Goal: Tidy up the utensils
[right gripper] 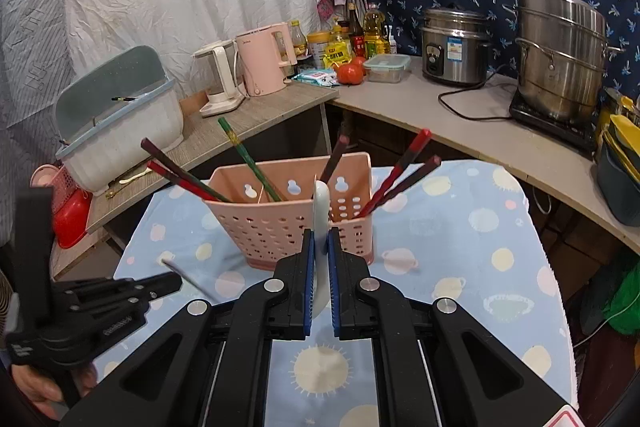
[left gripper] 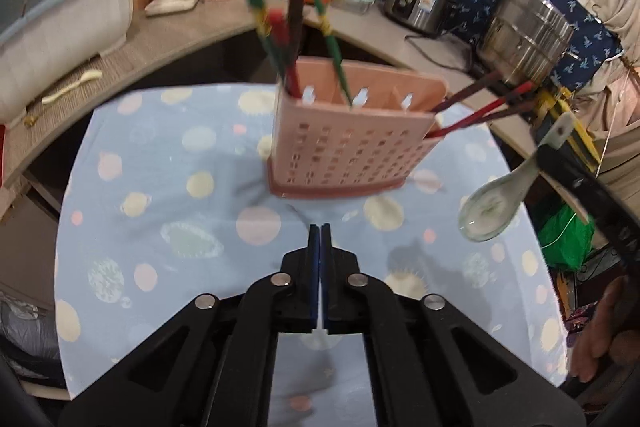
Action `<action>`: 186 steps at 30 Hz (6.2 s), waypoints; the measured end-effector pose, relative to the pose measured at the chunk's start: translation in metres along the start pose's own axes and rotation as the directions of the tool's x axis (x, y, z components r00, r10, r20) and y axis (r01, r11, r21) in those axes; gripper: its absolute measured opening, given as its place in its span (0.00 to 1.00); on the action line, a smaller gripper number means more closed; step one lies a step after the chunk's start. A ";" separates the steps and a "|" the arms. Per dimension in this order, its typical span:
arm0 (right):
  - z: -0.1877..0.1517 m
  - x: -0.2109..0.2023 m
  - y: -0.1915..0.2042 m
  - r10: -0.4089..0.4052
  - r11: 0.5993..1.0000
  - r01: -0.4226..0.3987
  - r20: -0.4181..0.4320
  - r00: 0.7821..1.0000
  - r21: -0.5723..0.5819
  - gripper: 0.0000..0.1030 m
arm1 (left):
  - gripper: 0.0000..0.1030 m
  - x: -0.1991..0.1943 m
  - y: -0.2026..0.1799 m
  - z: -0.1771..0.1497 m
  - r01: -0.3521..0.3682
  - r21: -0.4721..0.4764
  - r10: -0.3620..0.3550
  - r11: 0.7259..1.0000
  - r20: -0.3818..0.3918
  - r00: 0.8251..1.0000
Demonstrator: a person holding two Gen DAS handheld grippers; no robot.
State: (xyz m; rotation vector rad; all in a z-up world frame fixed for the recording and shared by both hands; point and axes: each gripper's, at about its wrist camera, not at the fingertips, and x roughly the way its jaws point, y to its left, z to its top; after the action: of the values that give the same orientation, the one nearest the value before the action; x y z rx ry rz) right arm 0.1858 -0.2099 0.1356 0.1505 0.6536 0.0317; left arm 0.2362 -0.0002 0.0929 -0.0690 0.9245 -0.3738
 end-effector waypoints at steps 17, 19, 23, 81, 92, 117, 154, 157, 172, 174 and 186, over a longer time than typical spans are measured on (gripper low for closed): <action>0.009 0.003 0.005 0.009 1.000 -0.009 0.007 1.000 -0.013 0.07 | 0.03 0.038 0.039 0.000 -0.115 -0.064 0.112 0.991 -0.047 0.993; 0.007 0.006 0.005 0.010 1.000 -0.010 0.001 1.000 -0.011 0.07 | 0.06 0.060 0.059 -0.009 -0.141 -0.106 0.130 0.984 -0.104 0.986; 0.003 0.013 0.002 0.009 1.000 -0.009 -0.011 1.000 0.004 0.07 | 0.13 0.087 0.083 -0.025 -0.159 -0.165 0.134 0.973 -0.157 0.978; 0.022 0.017 -0.006 0.004 1.000 -0.005 0.013 1.000 0.007 0.07 | 0.01 -0.008 0.017 0.026 -0.016 -0.068 0.021 0.998 0.082 0.996; 0.050 0.006 -0.005 -0.001 1.000 0.002 0.055 0.999 -0.028 0.07 | 0.01 -0.060 -0.027 0.073 0.035 0.014 -0.037 0.999 0.218 0.975; 0.086 0.078 -0.018 -0.056 0.997 0.056 -0.009 0.998 -0.050 0.07 | 0.01 -0.009 -0.046 0.164 0.120 0.034 -0.125 0.992 0.284 0.951; 0.006 -0.008 0.013 -0.094 0.996 0.094 0.025 0.995 0.004 0.70 | 0.72 -0.044 -0.052 0.040 -0.276 -0.005 0.265 0.961 0.299 0.917; -0.008 -0.017 0.016 -0.103 0.995 0.103 0.019 0.994 0.009 0.77 | 0.86 -0.051 -0.054 0.024 -0.295 -0.002 0.283 0.956 0.291 0.914; -0.057 -0.032 0.022 -0.148 0.989 0.147 -0.027 0.989 -0.012 0.80 | 0.89 -0.053 -0.046 -0.027 -0.352 -0.022 0.348 0.936 0.217 0.912; -0.060 -0.033 0.021 -0.150 0.989 0.150 -0.028 0.988 -0.007 0.80 | 0.89 -0.053 -0.042 -0.028 -0.358 -0.033 0.356 0.933 0.210 0.910; -0.063 -0.041 0.014 -0.157 0.987 0.157 -0.017 0.987 0.016 0.80 | 0.89 -0.049 -0.032 -0.039 -0.390 -0.026 0.388 0.920 0.181 0.904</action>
State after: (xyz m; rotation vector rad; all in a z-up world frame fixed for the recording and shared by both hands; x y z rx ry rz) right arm 0.1149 -0.1908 0.1133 0.1147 0.6800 -0.1246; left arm 0.1695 -0.0094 0.1133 0.0907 0.7319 0.0019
